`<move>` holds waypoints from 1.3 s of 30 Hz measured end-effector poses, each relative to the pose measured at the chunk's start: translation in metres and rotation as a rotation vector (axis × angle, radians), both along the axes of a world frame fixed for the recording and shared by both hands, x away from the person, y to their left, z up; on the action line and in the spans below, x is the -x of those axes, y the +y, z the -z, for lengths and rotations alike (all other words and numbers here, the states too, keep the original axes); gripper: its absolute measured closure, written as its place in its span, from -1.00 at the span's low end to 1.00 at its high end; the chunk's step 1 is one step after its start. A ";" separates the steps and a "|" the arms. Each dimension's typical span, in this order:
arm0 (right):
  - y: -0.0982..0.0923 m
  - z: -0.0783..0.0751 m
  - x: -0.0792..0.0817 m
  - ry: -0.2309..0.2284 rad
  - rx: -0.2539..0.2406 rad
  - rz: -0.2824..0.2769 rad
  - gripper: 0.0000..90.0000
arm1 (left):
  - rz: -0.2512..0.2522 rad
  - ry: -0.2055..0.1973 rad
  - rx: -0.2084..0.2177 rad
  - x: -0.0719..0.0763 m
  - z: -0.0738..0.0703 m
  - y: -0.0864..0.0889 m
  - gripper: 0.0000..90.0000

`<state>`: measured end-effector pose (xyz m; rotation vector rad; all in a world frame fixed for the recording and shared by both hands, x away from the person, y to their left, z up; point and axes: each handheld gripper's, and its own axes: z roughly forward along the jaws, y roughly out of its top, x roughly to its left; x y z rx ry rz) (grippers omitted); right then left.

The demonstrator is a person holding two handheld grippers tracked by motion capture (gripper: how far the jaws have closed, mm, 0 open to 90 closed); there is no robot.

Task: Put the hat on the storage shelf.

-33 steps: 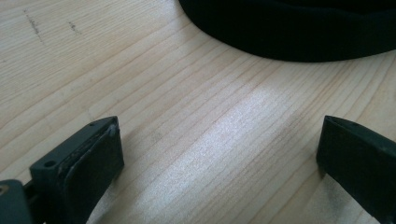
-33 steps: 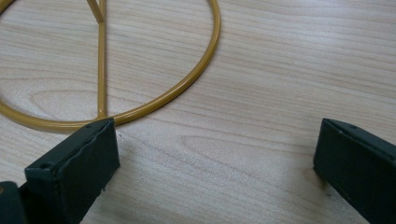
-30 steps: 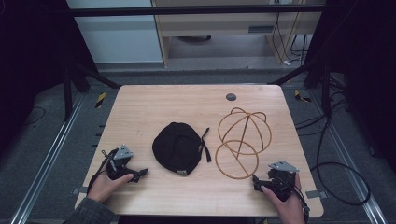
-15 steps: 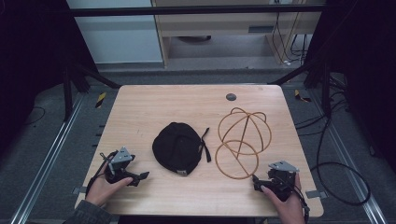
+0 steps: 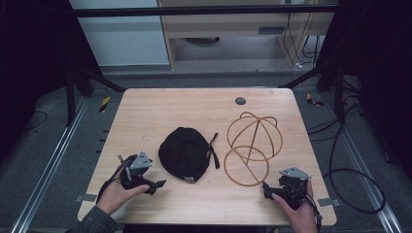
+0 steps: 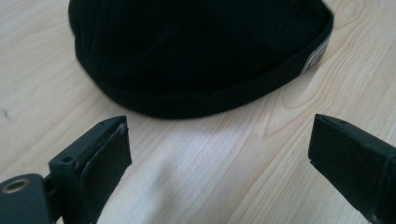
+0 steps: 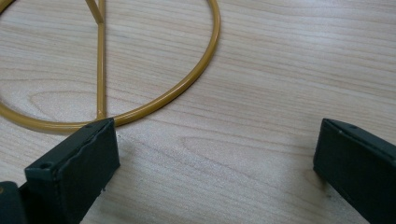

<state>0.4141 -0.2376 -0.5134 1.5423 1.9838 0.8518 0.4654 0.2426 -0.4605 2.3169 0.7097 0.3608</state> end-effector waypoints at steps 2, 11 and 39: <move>0.000 0.000 0.000 -0.001 0.001 -0.001 -0.99 | 0.017 0.003 -0.036 -0.004 -0.009 -0.009 -0.88; 0.000 0.000 0.000 0.000 0.000 -0.001 -0.99 | 0.035 -0.019 -0.114 -0.024 -0.040 -0.032 -0.87; 0.000 0.000 0.000 -0.001 0.001 -0.001 -0.99 | 0.086 0.031 -0.228 -0.078 -0.078 -0.093 -0.73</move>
